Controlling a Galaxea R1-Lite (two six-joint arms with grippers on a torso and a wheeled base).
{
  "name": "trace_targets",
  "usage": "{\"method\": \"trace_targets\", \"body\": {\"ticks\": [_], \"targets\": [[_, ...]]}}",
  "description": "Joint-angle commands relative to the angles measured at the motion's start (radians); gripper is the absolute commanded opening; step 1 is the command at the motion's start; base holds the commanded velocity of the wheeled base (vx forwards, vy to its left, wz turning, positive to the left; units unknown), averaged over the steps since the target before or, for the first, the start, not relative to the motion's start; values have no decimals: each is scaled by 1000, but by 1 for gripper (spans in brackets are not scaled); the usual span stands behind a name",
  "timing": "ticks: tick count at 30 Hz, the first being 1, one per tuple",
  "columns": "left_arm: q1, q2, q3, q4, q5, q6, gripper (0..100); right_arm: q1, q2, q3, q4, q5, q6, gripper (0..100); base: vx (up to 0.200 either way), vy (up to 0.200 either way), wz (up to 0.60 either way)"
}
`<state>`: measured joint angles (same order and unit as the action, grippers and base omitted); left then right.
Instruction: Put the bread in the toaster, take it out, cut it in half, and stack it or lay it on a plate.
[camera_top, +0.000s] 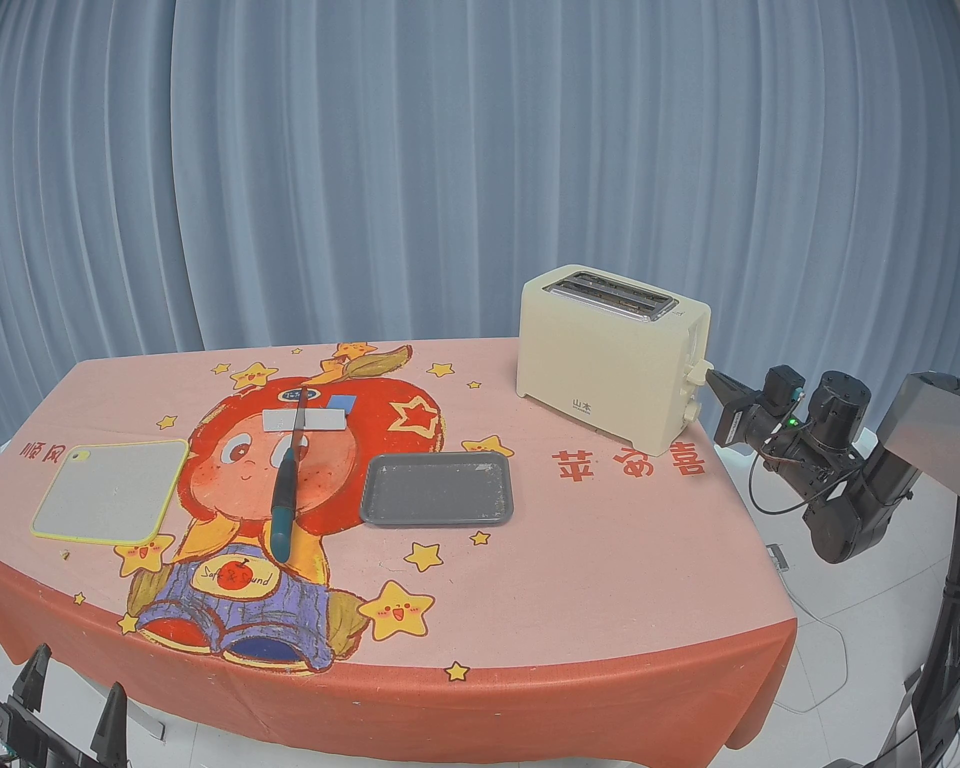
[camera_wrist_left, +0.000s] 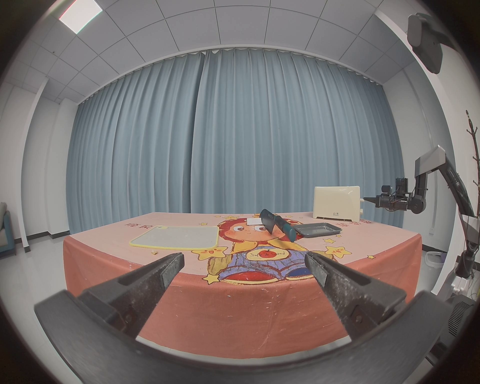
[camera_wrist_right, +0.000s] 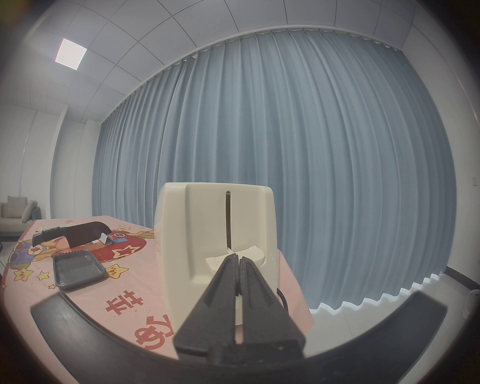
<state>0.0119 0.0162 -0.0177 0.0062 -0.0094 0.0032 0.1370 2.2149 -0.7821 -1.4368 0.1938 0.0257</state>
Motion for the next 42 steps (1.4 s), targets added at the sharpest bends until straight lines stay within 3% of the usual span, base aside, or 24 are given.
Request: {"method": "trace_targets", "body": {"ticks": [1,42], "targets": [[0,-16,18,0,0,0,100,3,3,-3,-1,1,0,0,0,0,0],[0,-16,18,0,0,0,100,0,-24,-17,-11,3,3,0,0,0,0]]}}
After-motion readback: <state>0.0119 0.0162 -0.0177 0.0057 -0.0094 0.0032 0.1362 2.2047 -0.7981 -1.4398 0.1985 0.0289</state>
